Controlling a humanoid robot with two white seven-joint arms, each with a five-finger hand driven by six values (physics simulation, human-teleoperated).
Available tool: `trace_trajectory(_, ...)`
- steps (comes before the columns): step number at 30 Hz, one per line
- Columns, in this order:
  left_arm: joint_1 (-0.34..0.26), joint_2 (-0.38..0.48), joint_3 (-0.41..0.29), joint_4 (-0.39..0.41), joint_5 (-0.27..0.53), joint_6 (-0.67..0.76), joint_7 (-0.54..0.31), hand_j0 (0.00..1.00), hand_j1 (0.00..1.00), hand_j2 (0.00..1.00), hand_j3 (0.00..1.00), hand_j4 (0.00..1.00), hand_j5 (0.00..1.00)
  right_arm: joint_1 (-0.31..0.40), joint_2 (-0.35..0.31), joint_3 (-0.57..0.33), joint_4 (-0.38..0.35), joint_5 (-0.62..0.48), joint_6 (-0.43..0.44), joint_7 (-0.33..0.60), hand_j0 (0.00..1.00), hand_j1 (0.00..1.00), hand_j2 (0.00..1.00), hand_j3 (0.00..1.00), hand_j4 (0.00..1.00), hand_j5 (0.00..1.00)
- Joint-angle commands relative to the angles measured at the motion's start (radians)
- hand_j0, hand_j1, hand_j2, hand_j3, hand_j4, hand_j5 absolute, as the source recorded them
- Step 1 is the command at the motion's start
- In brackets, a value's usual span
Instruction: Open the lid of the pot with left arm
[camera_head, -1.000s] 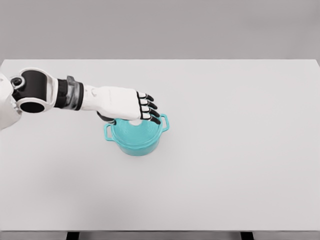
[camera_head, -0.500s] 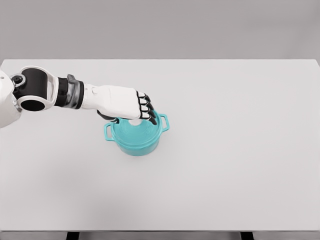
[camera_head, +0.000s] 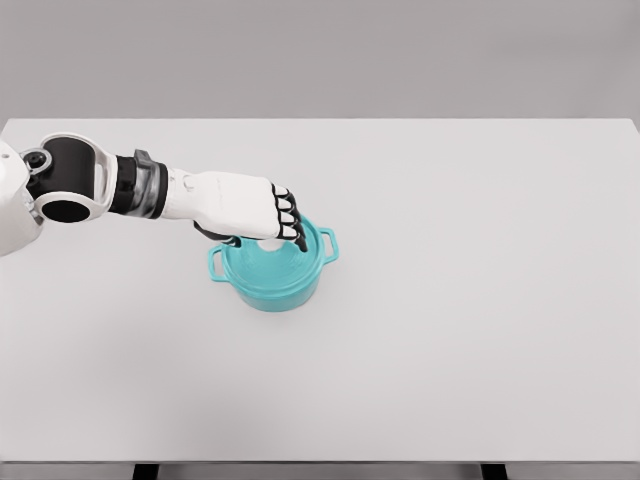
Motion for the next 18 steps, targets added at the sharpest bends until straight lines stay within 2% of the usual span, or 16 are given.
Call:
trace_trajectory(1, 0.0, 0.0, 0.001, 0.0, 0.004, 0.002, 0.001, 0.83, 0.83, 0.83, 0.83, 0.83, 0.83, -0.002, 0.0, 0.0, 0.0, 0.0, 0.0, 0.0, 1.0, 1.0, 1.0, 1.0, 1.0, 1.0)
trace_trajectory(16, 0.0, -0.006, -0.006, -0.001, 0.0, 0.002, -0.001, 0.76, 0.76, 0.76, 0.76, 0.76, 0.76, 0.0, 0.0, 0.0, 0.0, 0.0, 0.0, 0.0, 1.0, 1.0, 1.0, 1.0, 1.0, 1.0)
trace_trajectory(18, 0.002, -0.006, -0.006, -0.001, -0.002, 0.002, -0.002, 0.73, 0.73, 0.73, 0.73, 0.73, 0.73, 0.0, 0.0, 0.0, 0.0, 0.0, 0.0, -0.001, 1.0, 1.0, 1.0, 1.0, 1.0, 1.0)
